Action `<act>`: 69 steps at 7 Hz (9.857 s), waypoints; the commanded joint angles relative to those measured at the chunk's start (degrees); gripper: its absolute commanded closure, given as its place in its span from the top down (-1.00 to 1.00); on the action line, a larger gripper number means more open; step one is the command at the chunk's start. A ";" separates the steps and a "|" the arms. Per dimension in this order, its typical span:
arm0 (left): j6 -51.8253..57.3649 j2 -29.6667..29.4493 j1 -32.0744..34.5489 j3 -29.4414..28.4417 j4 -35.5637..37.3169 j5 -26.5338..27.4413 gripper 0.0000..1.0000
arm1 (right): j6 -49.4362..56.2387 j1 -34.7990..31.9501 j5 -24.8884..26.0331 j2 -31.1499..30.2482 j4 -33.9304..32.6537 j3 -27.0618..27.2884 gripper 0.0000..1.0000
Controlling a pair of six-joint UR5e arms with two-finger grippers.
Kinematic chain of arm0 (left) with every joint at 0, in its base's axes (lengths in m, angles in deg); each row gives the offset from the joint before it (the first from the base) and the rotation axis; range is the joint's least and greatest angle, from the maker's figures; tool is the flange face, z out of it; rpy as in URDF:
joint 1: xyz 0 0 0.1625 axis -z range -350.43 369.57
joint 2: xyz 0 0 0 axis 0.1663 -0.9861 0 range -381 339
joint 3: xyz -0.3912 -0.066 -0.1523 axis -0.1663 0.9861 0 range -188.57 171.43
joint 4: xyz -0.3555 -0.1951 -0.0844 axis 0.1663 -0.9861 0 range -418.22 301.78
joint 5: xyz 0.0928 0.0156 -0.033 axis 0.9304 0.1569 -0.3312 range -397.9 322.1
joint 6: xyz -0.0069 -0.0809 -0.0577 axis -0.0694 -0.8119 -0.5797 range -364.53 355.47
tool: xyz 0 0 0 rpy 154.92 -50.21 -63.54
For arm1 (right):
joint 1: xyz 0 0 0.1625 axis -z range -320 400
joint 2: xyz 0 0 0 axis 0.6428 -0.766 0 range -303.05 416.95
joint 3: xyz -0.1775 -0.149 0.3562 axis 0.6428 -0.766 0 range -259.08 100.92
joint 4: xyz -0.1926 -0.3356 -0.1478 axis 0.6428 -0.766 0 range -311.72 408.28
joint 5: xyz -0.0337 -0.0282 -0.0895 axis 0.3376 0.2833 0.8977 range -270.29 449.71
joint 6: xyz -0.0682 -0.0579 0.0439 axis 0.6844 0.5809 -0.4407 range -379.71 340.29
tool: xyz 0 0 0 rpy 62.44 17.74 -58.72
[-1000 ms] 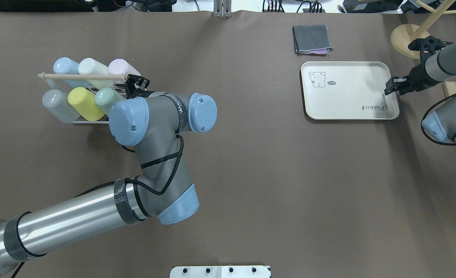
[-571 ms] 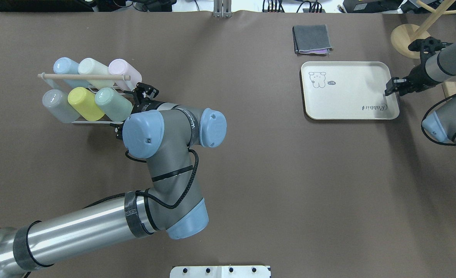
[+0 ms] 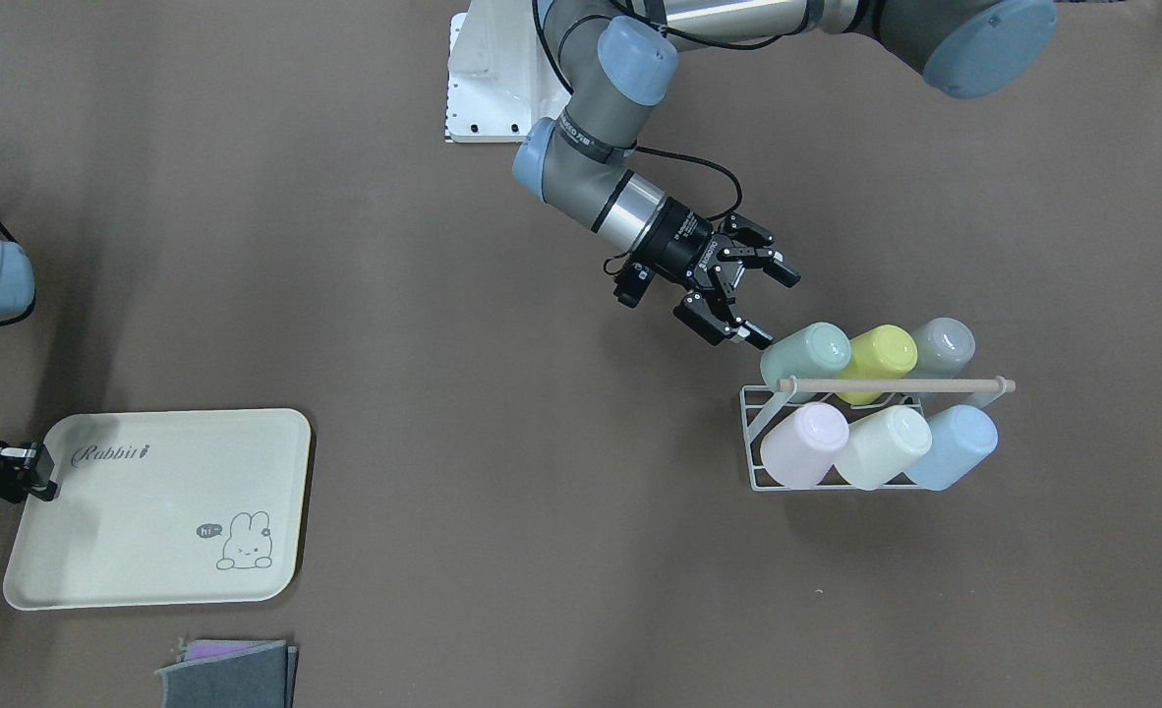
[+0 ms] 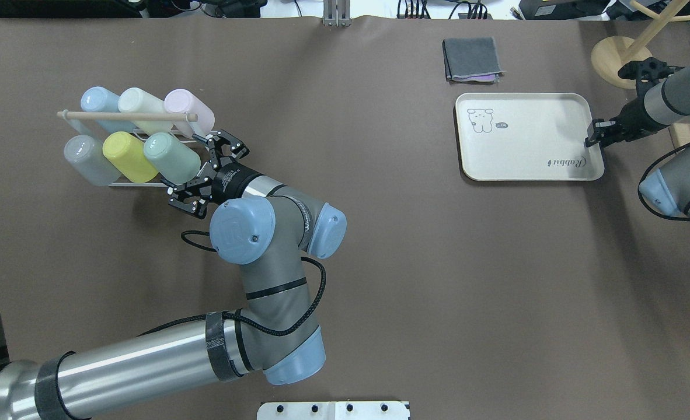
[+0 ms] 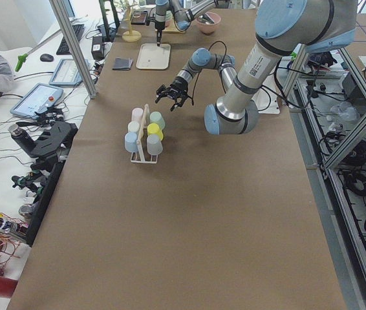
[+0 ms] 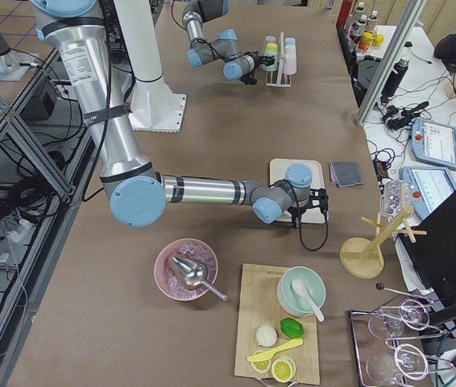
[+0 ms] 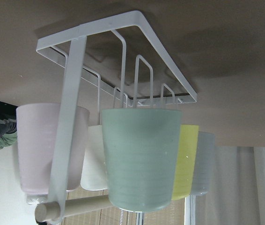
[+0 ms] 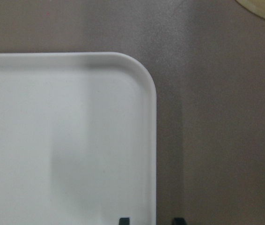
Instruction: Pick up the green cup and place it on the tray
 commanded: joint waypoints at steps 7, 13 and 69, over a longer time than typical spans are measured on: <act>-1.32 0.49 -1.17 -8.39 -5.43 7.15 0.94 | 3.58 -1.57 -0.08 0.73 0.09 -0.30 -1.00; -5.35 2.51 -0.81 -10.15 -5.34 10.14 0.92 | 2.27 -7.02 -4.29 2.84 3.95 -0.03 -1.00; -86.59 -6.00 2.60 -33.25 -110.02 2.70 -0.76 | 40.41 -23.17 6.70 -9.08 -54.77 38.20 1.00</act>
